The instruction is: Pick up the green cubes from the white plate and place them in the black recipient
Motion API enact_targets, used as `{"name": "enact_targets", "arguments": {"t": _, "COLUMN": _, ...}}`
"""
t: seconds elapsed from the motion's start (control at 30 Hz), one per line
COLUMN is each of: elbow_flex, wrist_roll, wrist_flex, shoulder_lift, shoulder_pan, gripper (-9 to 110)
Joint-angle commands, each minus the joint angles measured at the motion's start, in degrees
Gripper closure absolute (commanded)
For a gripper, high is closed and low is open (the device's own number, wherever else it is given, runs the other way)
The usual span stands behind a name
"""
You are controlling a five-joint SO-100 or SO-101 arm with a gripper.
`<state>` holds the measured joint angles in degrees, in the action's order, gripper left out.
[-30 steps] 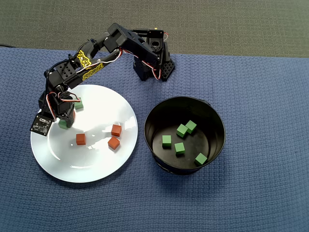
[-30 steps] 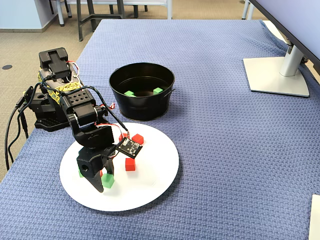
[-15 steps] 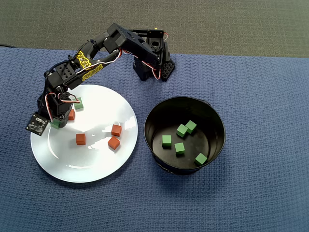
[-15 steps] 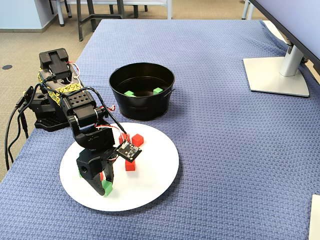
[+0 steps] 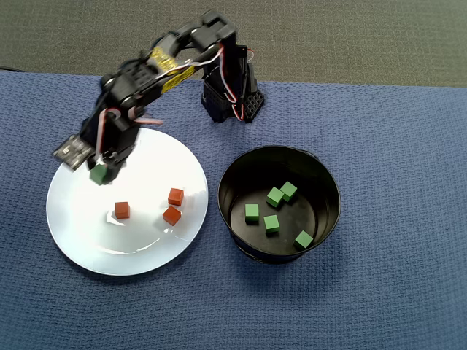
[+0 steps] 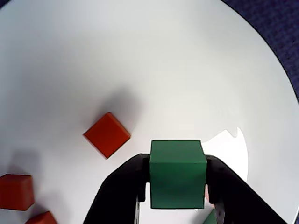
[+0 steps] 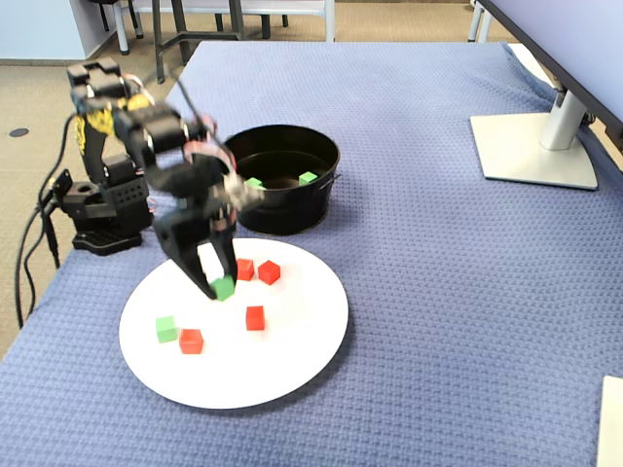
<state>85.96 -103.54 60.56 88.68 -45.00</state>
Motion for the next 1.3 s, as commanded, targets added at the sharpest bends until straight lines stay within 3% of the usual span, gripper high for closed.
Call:
{"name": "enact_targets", "arguments": {"t": 0.0, "elbow_flex": 4.13, "wrist_roll": 13.45, "wrist_flex": 0.44, "shoulder_lift": 14.94, "shoulder_pan": 5.71, "gripper": 101}}
{"name": "enact_targets", "arguments": {"t": 0.2, "elbow_flex": 4.83, "wrist_roll": 40.78, "wrist_flex": 6.59, "shoulder_lift": 28.21, "shoulder_pan": 15.47, "gripper": 101}}
{"name": "enact_targets", "arguments": {"t": 0.4, "elbow_flex": 7.21, "wrist_roll": 66.71, "wrist_flex": 10.63, "shoulder_lift": 34.54, "shoulder_pan": 34.8, "gripper": 102}}
{"name": "enact_targets", "arguments": {"t": 0.57, "elbow_flex": 12.04, "wrist_roll": 81.04, "wrist_flex": 12.48, "shoulder_lift": 36.74, "shoulder_pan": 53.0, "gripper": 102}}
{"name": "enact_targets", "arguments": {"t": 0.73, "elbow_flex": 16.35, "wrist_roll": 89.12, "wrist_flex": 8.96, "shoulder_lift": 35.33, "shoulder_pan": 62.58, "gripper": 102}}
{"name": "enact_targets", "arguments": {"t": 0.8, "elbow_flex": 16.0, "wrist_roll": 92.2, "wrist_flex": 8.09, "shoulder_lift": 31.99, "shoulder_pan": 64.16, "gripper": 97}}
{"name": "enact_targets", "arguments": {"t": 0.9, "elbow_flex": 14.06, "wrist_roll": 94.57, "wrist_flex": 8.09, "shoulder_lift": 27.69, "shoulder_pan": 64.69, "gripper": 70}}
{"name": "enact_targets", "arguments": {"t": 1.0, "elbow_flex": 10.46, "wrist_roll": 95.27, "wrist_flex": 8.88, "shoulder_lift": 25.66, "shoulder_pan": 61.52, "gripper": 67}}
{"name": "enact_targets", "arguments": {"t": 1.1, "elbow_flex": 6.5, "wrist_roll": 94.92, "wrist_flex": 11.16, "shoulder_lift": 24.26, "shoulder_pan": 56.6, "gripper": 72}}
{"name": "enact_targets", "arguments": {"t": 1.27, "elbow_flex": 0.7, "wrist_roll": 94.22, "wrist_flex": 15.29, "shoulder_lift": 25.58, "shoulder_pan": 42.8, "gripper": 71}}
